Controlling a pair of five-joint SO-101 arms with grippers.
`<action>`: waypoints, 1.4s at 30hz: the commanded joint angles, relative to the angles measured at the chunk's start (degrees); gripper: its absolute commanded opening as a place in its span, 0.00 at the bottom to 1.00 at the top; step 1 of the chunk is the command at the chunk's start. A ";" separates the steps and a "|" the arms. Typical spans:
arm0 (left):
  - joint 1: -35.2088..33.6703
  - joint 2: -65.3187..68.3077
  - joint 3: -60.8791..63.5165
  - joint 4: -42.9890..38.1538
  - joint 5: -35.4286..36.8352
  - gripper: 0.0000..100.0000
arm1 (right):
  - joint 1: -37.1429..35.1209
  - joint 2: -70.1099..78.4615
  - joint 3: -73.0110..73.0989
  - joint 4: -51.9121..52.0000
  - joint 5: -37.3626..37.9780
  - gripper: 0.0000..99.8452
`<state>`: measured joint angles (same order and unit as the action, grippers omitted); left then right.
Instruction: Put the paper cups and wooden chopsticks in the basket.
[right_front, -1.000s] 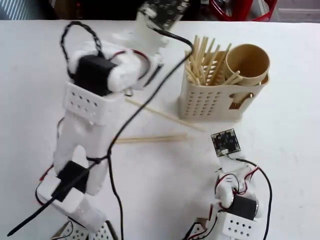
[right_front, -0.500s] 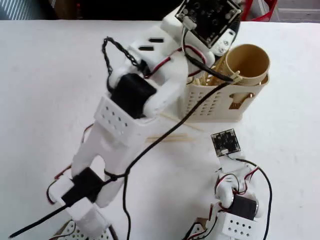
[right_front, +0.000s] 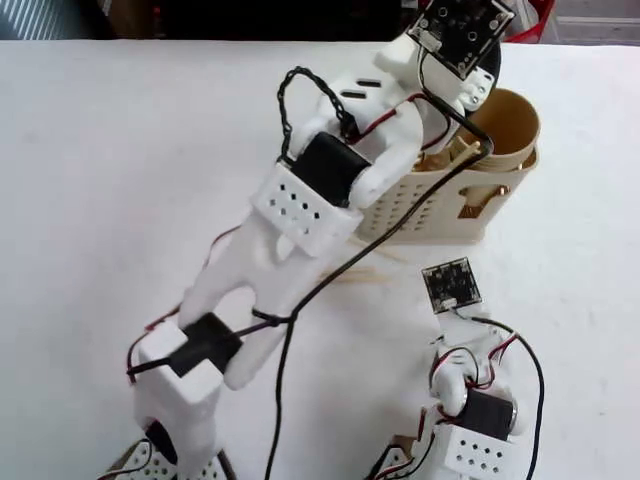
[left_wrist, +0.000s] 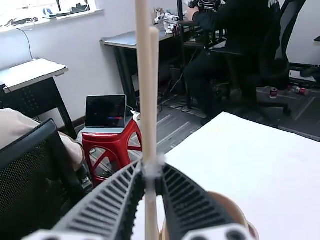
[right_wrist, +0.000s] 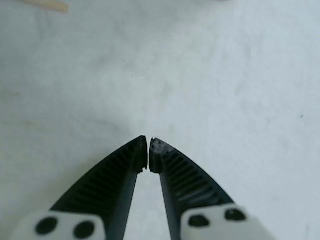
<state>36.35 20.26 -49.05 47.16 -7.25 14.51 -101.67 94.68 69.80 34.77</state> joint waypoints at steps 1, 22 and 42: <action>0.13 -0.40 -1.14 1.41 0.88 0.04 | -0.48 -0.48 0.09 -0.66 0.18 0.03; -3.38 -1.71 -1.32 3.52 5.45 0.08 | -0.48 -1.10 0.26 -0.48 0.18 0.03; 4.09 4.97 -1.23 -1.05 -0.97 0.08 | -0.48 -1.10 0.26 -0.48 0.26 0.03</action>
<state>39.87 25.36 -49.05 47.69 -7.52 14.51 -102.55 95.12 69.80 34.77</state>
